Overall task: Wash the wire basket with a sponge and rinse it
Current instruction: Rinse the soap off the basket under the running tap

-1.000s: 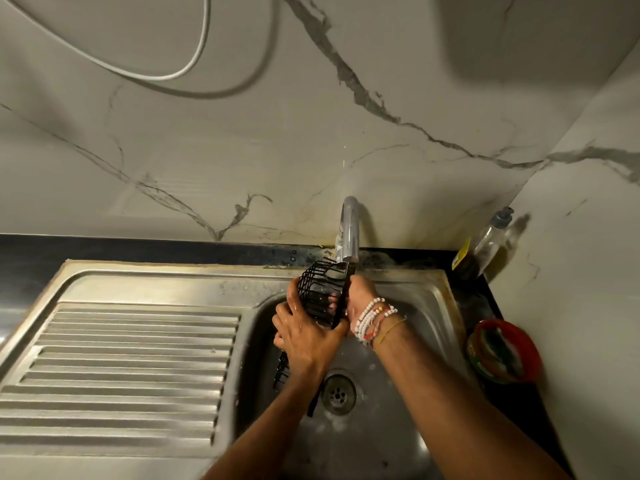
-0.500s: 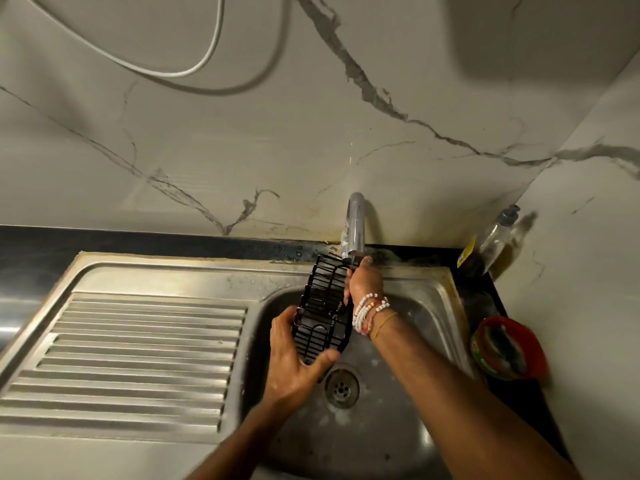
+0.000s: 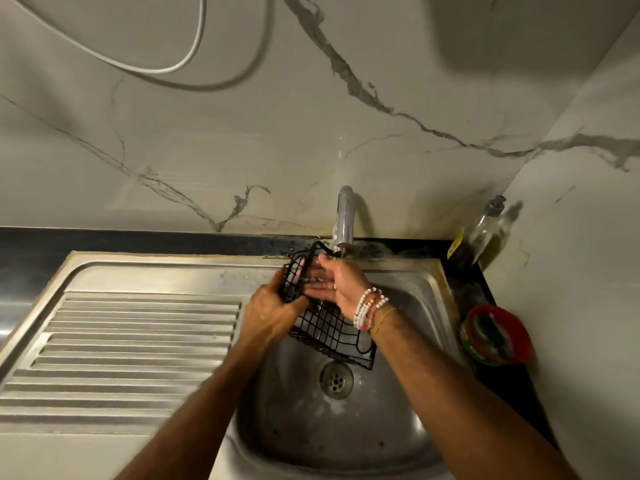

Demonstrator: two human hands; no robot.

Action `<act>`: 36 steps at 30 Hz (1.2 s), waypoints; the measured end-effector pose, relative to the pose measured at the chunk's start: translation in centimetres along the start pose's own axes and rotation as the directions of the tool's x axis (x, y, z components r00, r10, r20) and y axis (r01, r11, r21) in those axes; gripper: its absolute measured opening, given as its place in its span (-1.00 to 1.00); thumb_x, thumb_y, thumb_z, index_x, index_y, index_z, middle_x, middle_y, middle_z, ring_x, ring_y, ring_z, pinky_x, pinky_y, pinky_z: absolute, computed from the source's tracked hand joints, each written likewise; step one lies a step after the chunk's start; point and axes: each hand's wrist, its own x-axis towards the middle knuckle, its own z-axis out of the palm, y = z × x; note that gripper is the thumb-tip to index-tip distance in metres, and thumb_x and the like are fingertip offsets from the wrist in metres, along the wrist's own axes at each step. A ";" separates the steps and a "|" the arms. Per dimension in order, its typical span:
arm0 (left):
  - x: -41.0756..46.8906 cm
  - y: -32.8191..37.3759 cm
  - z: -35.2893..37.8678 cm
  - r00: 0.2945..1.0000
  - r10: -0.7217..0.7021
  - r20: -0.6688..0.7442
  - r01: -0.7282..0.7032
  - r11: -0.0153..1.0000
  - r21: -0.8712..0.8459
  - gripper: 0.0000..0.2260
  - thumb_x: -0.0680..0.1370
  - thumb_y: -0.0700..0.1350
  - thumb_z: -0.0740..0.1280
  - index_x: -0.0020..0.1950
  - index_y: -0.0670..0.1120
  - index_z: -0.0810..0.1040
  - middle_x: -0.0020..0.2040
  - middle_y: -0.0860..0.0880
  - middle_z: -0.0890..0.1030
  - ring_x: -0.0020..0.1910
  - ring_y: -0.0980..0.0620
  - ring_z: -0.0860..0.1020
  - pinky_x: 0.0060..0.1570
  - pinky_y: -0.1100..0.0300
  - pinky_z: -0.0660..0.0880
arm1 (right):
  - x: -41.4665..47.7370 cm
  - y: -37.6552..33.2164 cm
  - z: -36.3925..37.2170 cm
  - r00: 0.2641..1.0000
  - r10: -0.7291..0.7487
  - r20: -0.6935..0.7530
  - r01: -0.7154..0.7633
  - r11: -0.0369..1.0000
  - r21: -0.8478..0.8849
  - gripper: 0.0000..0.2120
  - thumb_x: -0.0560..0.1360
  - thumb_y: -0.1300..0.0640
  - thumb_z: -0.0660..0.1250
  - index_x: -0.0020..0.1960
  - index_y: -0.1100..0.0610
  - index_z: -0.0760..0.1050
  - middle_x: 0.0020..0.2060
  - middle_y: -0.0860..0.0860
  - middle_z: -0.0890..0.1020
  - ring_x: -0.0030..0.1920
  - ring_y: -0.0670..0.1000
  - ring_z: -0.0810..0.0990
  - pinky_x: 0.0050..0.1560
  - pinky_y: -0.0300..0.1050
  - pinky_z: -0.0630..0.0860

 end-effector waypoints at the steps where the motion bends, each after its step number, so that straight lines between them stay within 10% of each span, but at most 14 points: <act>1: 0.0 -0.3 -0.5 1.000 -0.030 0.004 0.031 0.997 -0.074 -0.24 0.32 0.30 0.30 0.53 0.27 0.24 0.11 0.00 0.67 -0.08 0.06 0.64 0.05 0.01 0.62 | 0.3 -0.3 -0.8 0.996 -0.066 -0.054 0.059 0.991 -0.116 -0.77 0.59 0.19 0.20 -0.13 0.23 0.58 -0.27 0.16 0.67 -0.37 0.07 0.64 -0.41 -0.19 0.59; 4: 0.3 -0.6 -1.9 0.988 -0.135 0.080 0.153 0.946 -0.286 -0.35 0.42 0.15 0.40 0.50 0.20 0.35 0.02 -0.07 0.67 -0.11 -0.01 0.63 -0.01 -0.02 0.62 | 2.0 -1.4 -4.1 0.899 -0.354 -0.259 0.213 0.869 -0.447 -0.83 0.52 0.26 0.26 -0.18 0.11 0.58 -0.31 0.03 0.63 -0.37 0.00 0.58 -0.39 -0.19 0.55; 9: 0.9 1.2 -3.8 0.978 -0.140 0.156 0.187 0.920 -0.346 -0.63 0.54 0.00 0.39 0.35 0.17 0.50 0.06 -0.06 0.63 0.04 -0.13 0.61 -0.04 0.00 0.59 | 3.8 -2.3 -4.5 0.926 -0.326 0.193 0.308 0.354 -0.883 -0.71 0.60 -0.01 0.20 0.26 0.06 0.48 -0.16 -0.02 0.58 -0.36 -0.16 0.46 -0.43 -0.37 0.36; 18: 0.7 0.9 -4.9 0.974 -0.053 0.219 0.132 0.922 -0.363 -0.69 0.52 -0.09 0.38 0.22 0.21 0.57 0.05 -0.08 0.64 -0.04 -0.12 0.60 -0.13 0.07 0.52 | 3.8 1.4 -5.5 0.853 -0.423 0.307 0.487 0.429 -0.761 -0.79 0.63 0.08 0.13 0.15 -0.01 0.51 -0.05 -0.02 0.68 -0.12 -0.07 0.67 -0.07 -0.05 0.63; 24: 0.2 -0.2 -3.6 0.948 0.020 0.317 0.091 0.939 -0.331 -0.53 0.42 -0.06 0.42 0.34 0.13 0.57 -0.18 -0.01 0.66 -0.18 -0.06 0.59 -0.19 0.07 0.52 | 2.9 2.7 -5.6 0.814 -0.540 0.213 0.356 0.174 -0.918 -0.63 0.61 -0.13 0.05 0.14 0.06 0.51 -0.12 0.05 0.67 -0.14 0.09 0.64 -0.17 -0.02 0.57; 29: -0.3 -0.1 -3.2 0.968 0.058 0.246 0.061 0.892 -0.449 -0.50 0.44 -0.16 0.40 0.38 0.07 0.54 -0.31 0.10 0.65 -0.20 -0.04 0.57 -0.25 0.13 0.51 | 3.8 0.8 -4.1 0.791 -0.549 0.271 0.474 0.269 -0.838 -0.69 0.60 -0.08 0.12 0.20 0.03 0.50 -0.06 0.10 0.68 -0.07 0.10 0.67 -0.09 0.06 0.60; 36: -0.4 -2.1 -6.9 0.996 -0.078 0.031 0.081 0.782 -0.618 -0.54 0.55 -0.26 0.31 0.43 0.02 0.50 0.05 -0.16 0.61 -0.19 -0.13 0.59 -0.25 0.11 0.54 | 4.4 1.3 -7.7 0.873 -0.365 0.322 0.399 0.155 -0.904 -0.68 0.60 -0.04 0.12 0.24 0.03 0.51 0.04 0.00 0.65 -0.03 -0.04 0.63 0.00 -0.10 0.57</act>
